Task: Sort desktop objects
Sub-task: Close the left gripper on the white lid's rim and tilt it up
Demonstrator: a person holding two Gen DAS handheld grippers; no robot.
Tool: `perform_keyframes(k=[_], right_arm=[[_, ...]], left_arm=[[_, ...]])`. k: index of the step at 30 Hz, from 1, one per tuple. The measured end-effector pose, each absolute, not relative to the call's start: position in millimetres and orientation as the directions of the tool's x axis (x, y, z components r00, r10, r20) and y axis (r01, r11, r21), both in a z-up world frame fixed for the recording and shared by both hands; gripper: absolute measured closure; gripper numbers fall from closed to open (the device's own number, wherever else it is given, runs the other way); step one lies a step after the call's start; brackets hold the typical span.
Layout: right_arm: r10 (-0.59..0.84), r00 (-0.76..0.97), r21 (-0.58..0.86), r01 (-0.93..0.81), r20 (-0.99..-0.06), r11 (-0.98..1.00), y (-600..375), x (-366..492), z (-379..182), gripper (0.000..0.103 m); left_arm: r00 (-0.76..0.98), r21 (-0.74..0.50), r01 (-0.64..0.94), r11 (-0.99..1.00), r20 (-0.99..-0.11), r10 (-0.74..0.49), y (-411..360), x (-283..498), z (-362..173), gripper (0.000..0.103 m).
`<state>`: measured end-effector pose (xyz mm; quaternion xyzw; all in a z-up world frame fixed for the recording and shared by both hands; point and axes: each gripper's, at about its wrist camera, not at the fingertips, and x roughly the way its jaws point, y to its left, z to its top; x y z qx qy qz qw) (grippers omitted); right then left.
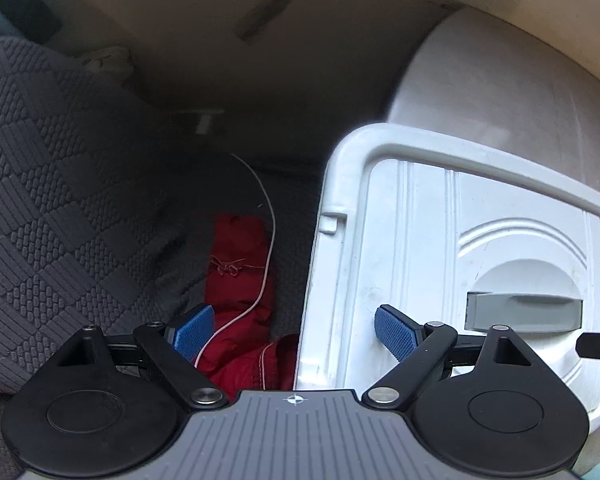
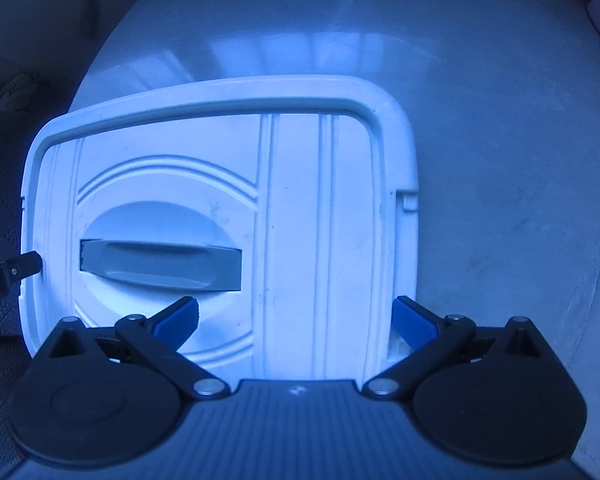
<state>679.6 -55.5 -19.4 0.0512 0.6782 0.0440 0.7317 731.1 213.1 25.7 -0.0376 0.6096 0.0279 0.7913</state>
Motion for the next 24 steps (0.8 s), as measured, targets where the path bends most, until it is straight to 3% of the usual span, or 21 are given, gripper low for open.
perform_keyframes(k=[4,8,12,20,24], right_arm=[[0.132,0.070,0.131,-0.014,-0.989,0.991,-49,675,-15,0.000],[0.150,0.063,0.148,-0.040,-0.987,0.988,-47,669,-12,0.000],[0.143,0.059,0.138,-0.088,-0.988,0.987,-38,663,-9,0.000],[0.128,0.055,0.121,-0.117,-0.990,0.986,-34,658,-5,0.000],[0.129,0.055,0.122,-0.112,-0.990,0.986,-37,655,-2,0.000]], left_arm=[[0.259,-0.085,-0.102,0.991,-0.964,-0.056,226,727,23,0.014],[0.239,-0.248,-0.132,0.960,-0.948,-0.212,243,726,12,0.014],[0.260,-0.385,-0.171,0.907,-0.906,-0.335,257,721,0,0.014],[0.355,-0.551,-0.201,0.810,-0.812,-0.464,280,723,-15,0.014],[0.392,-0.599,-0.182,0.780,-0.772,-0.501,275,719,-14,0.026]])
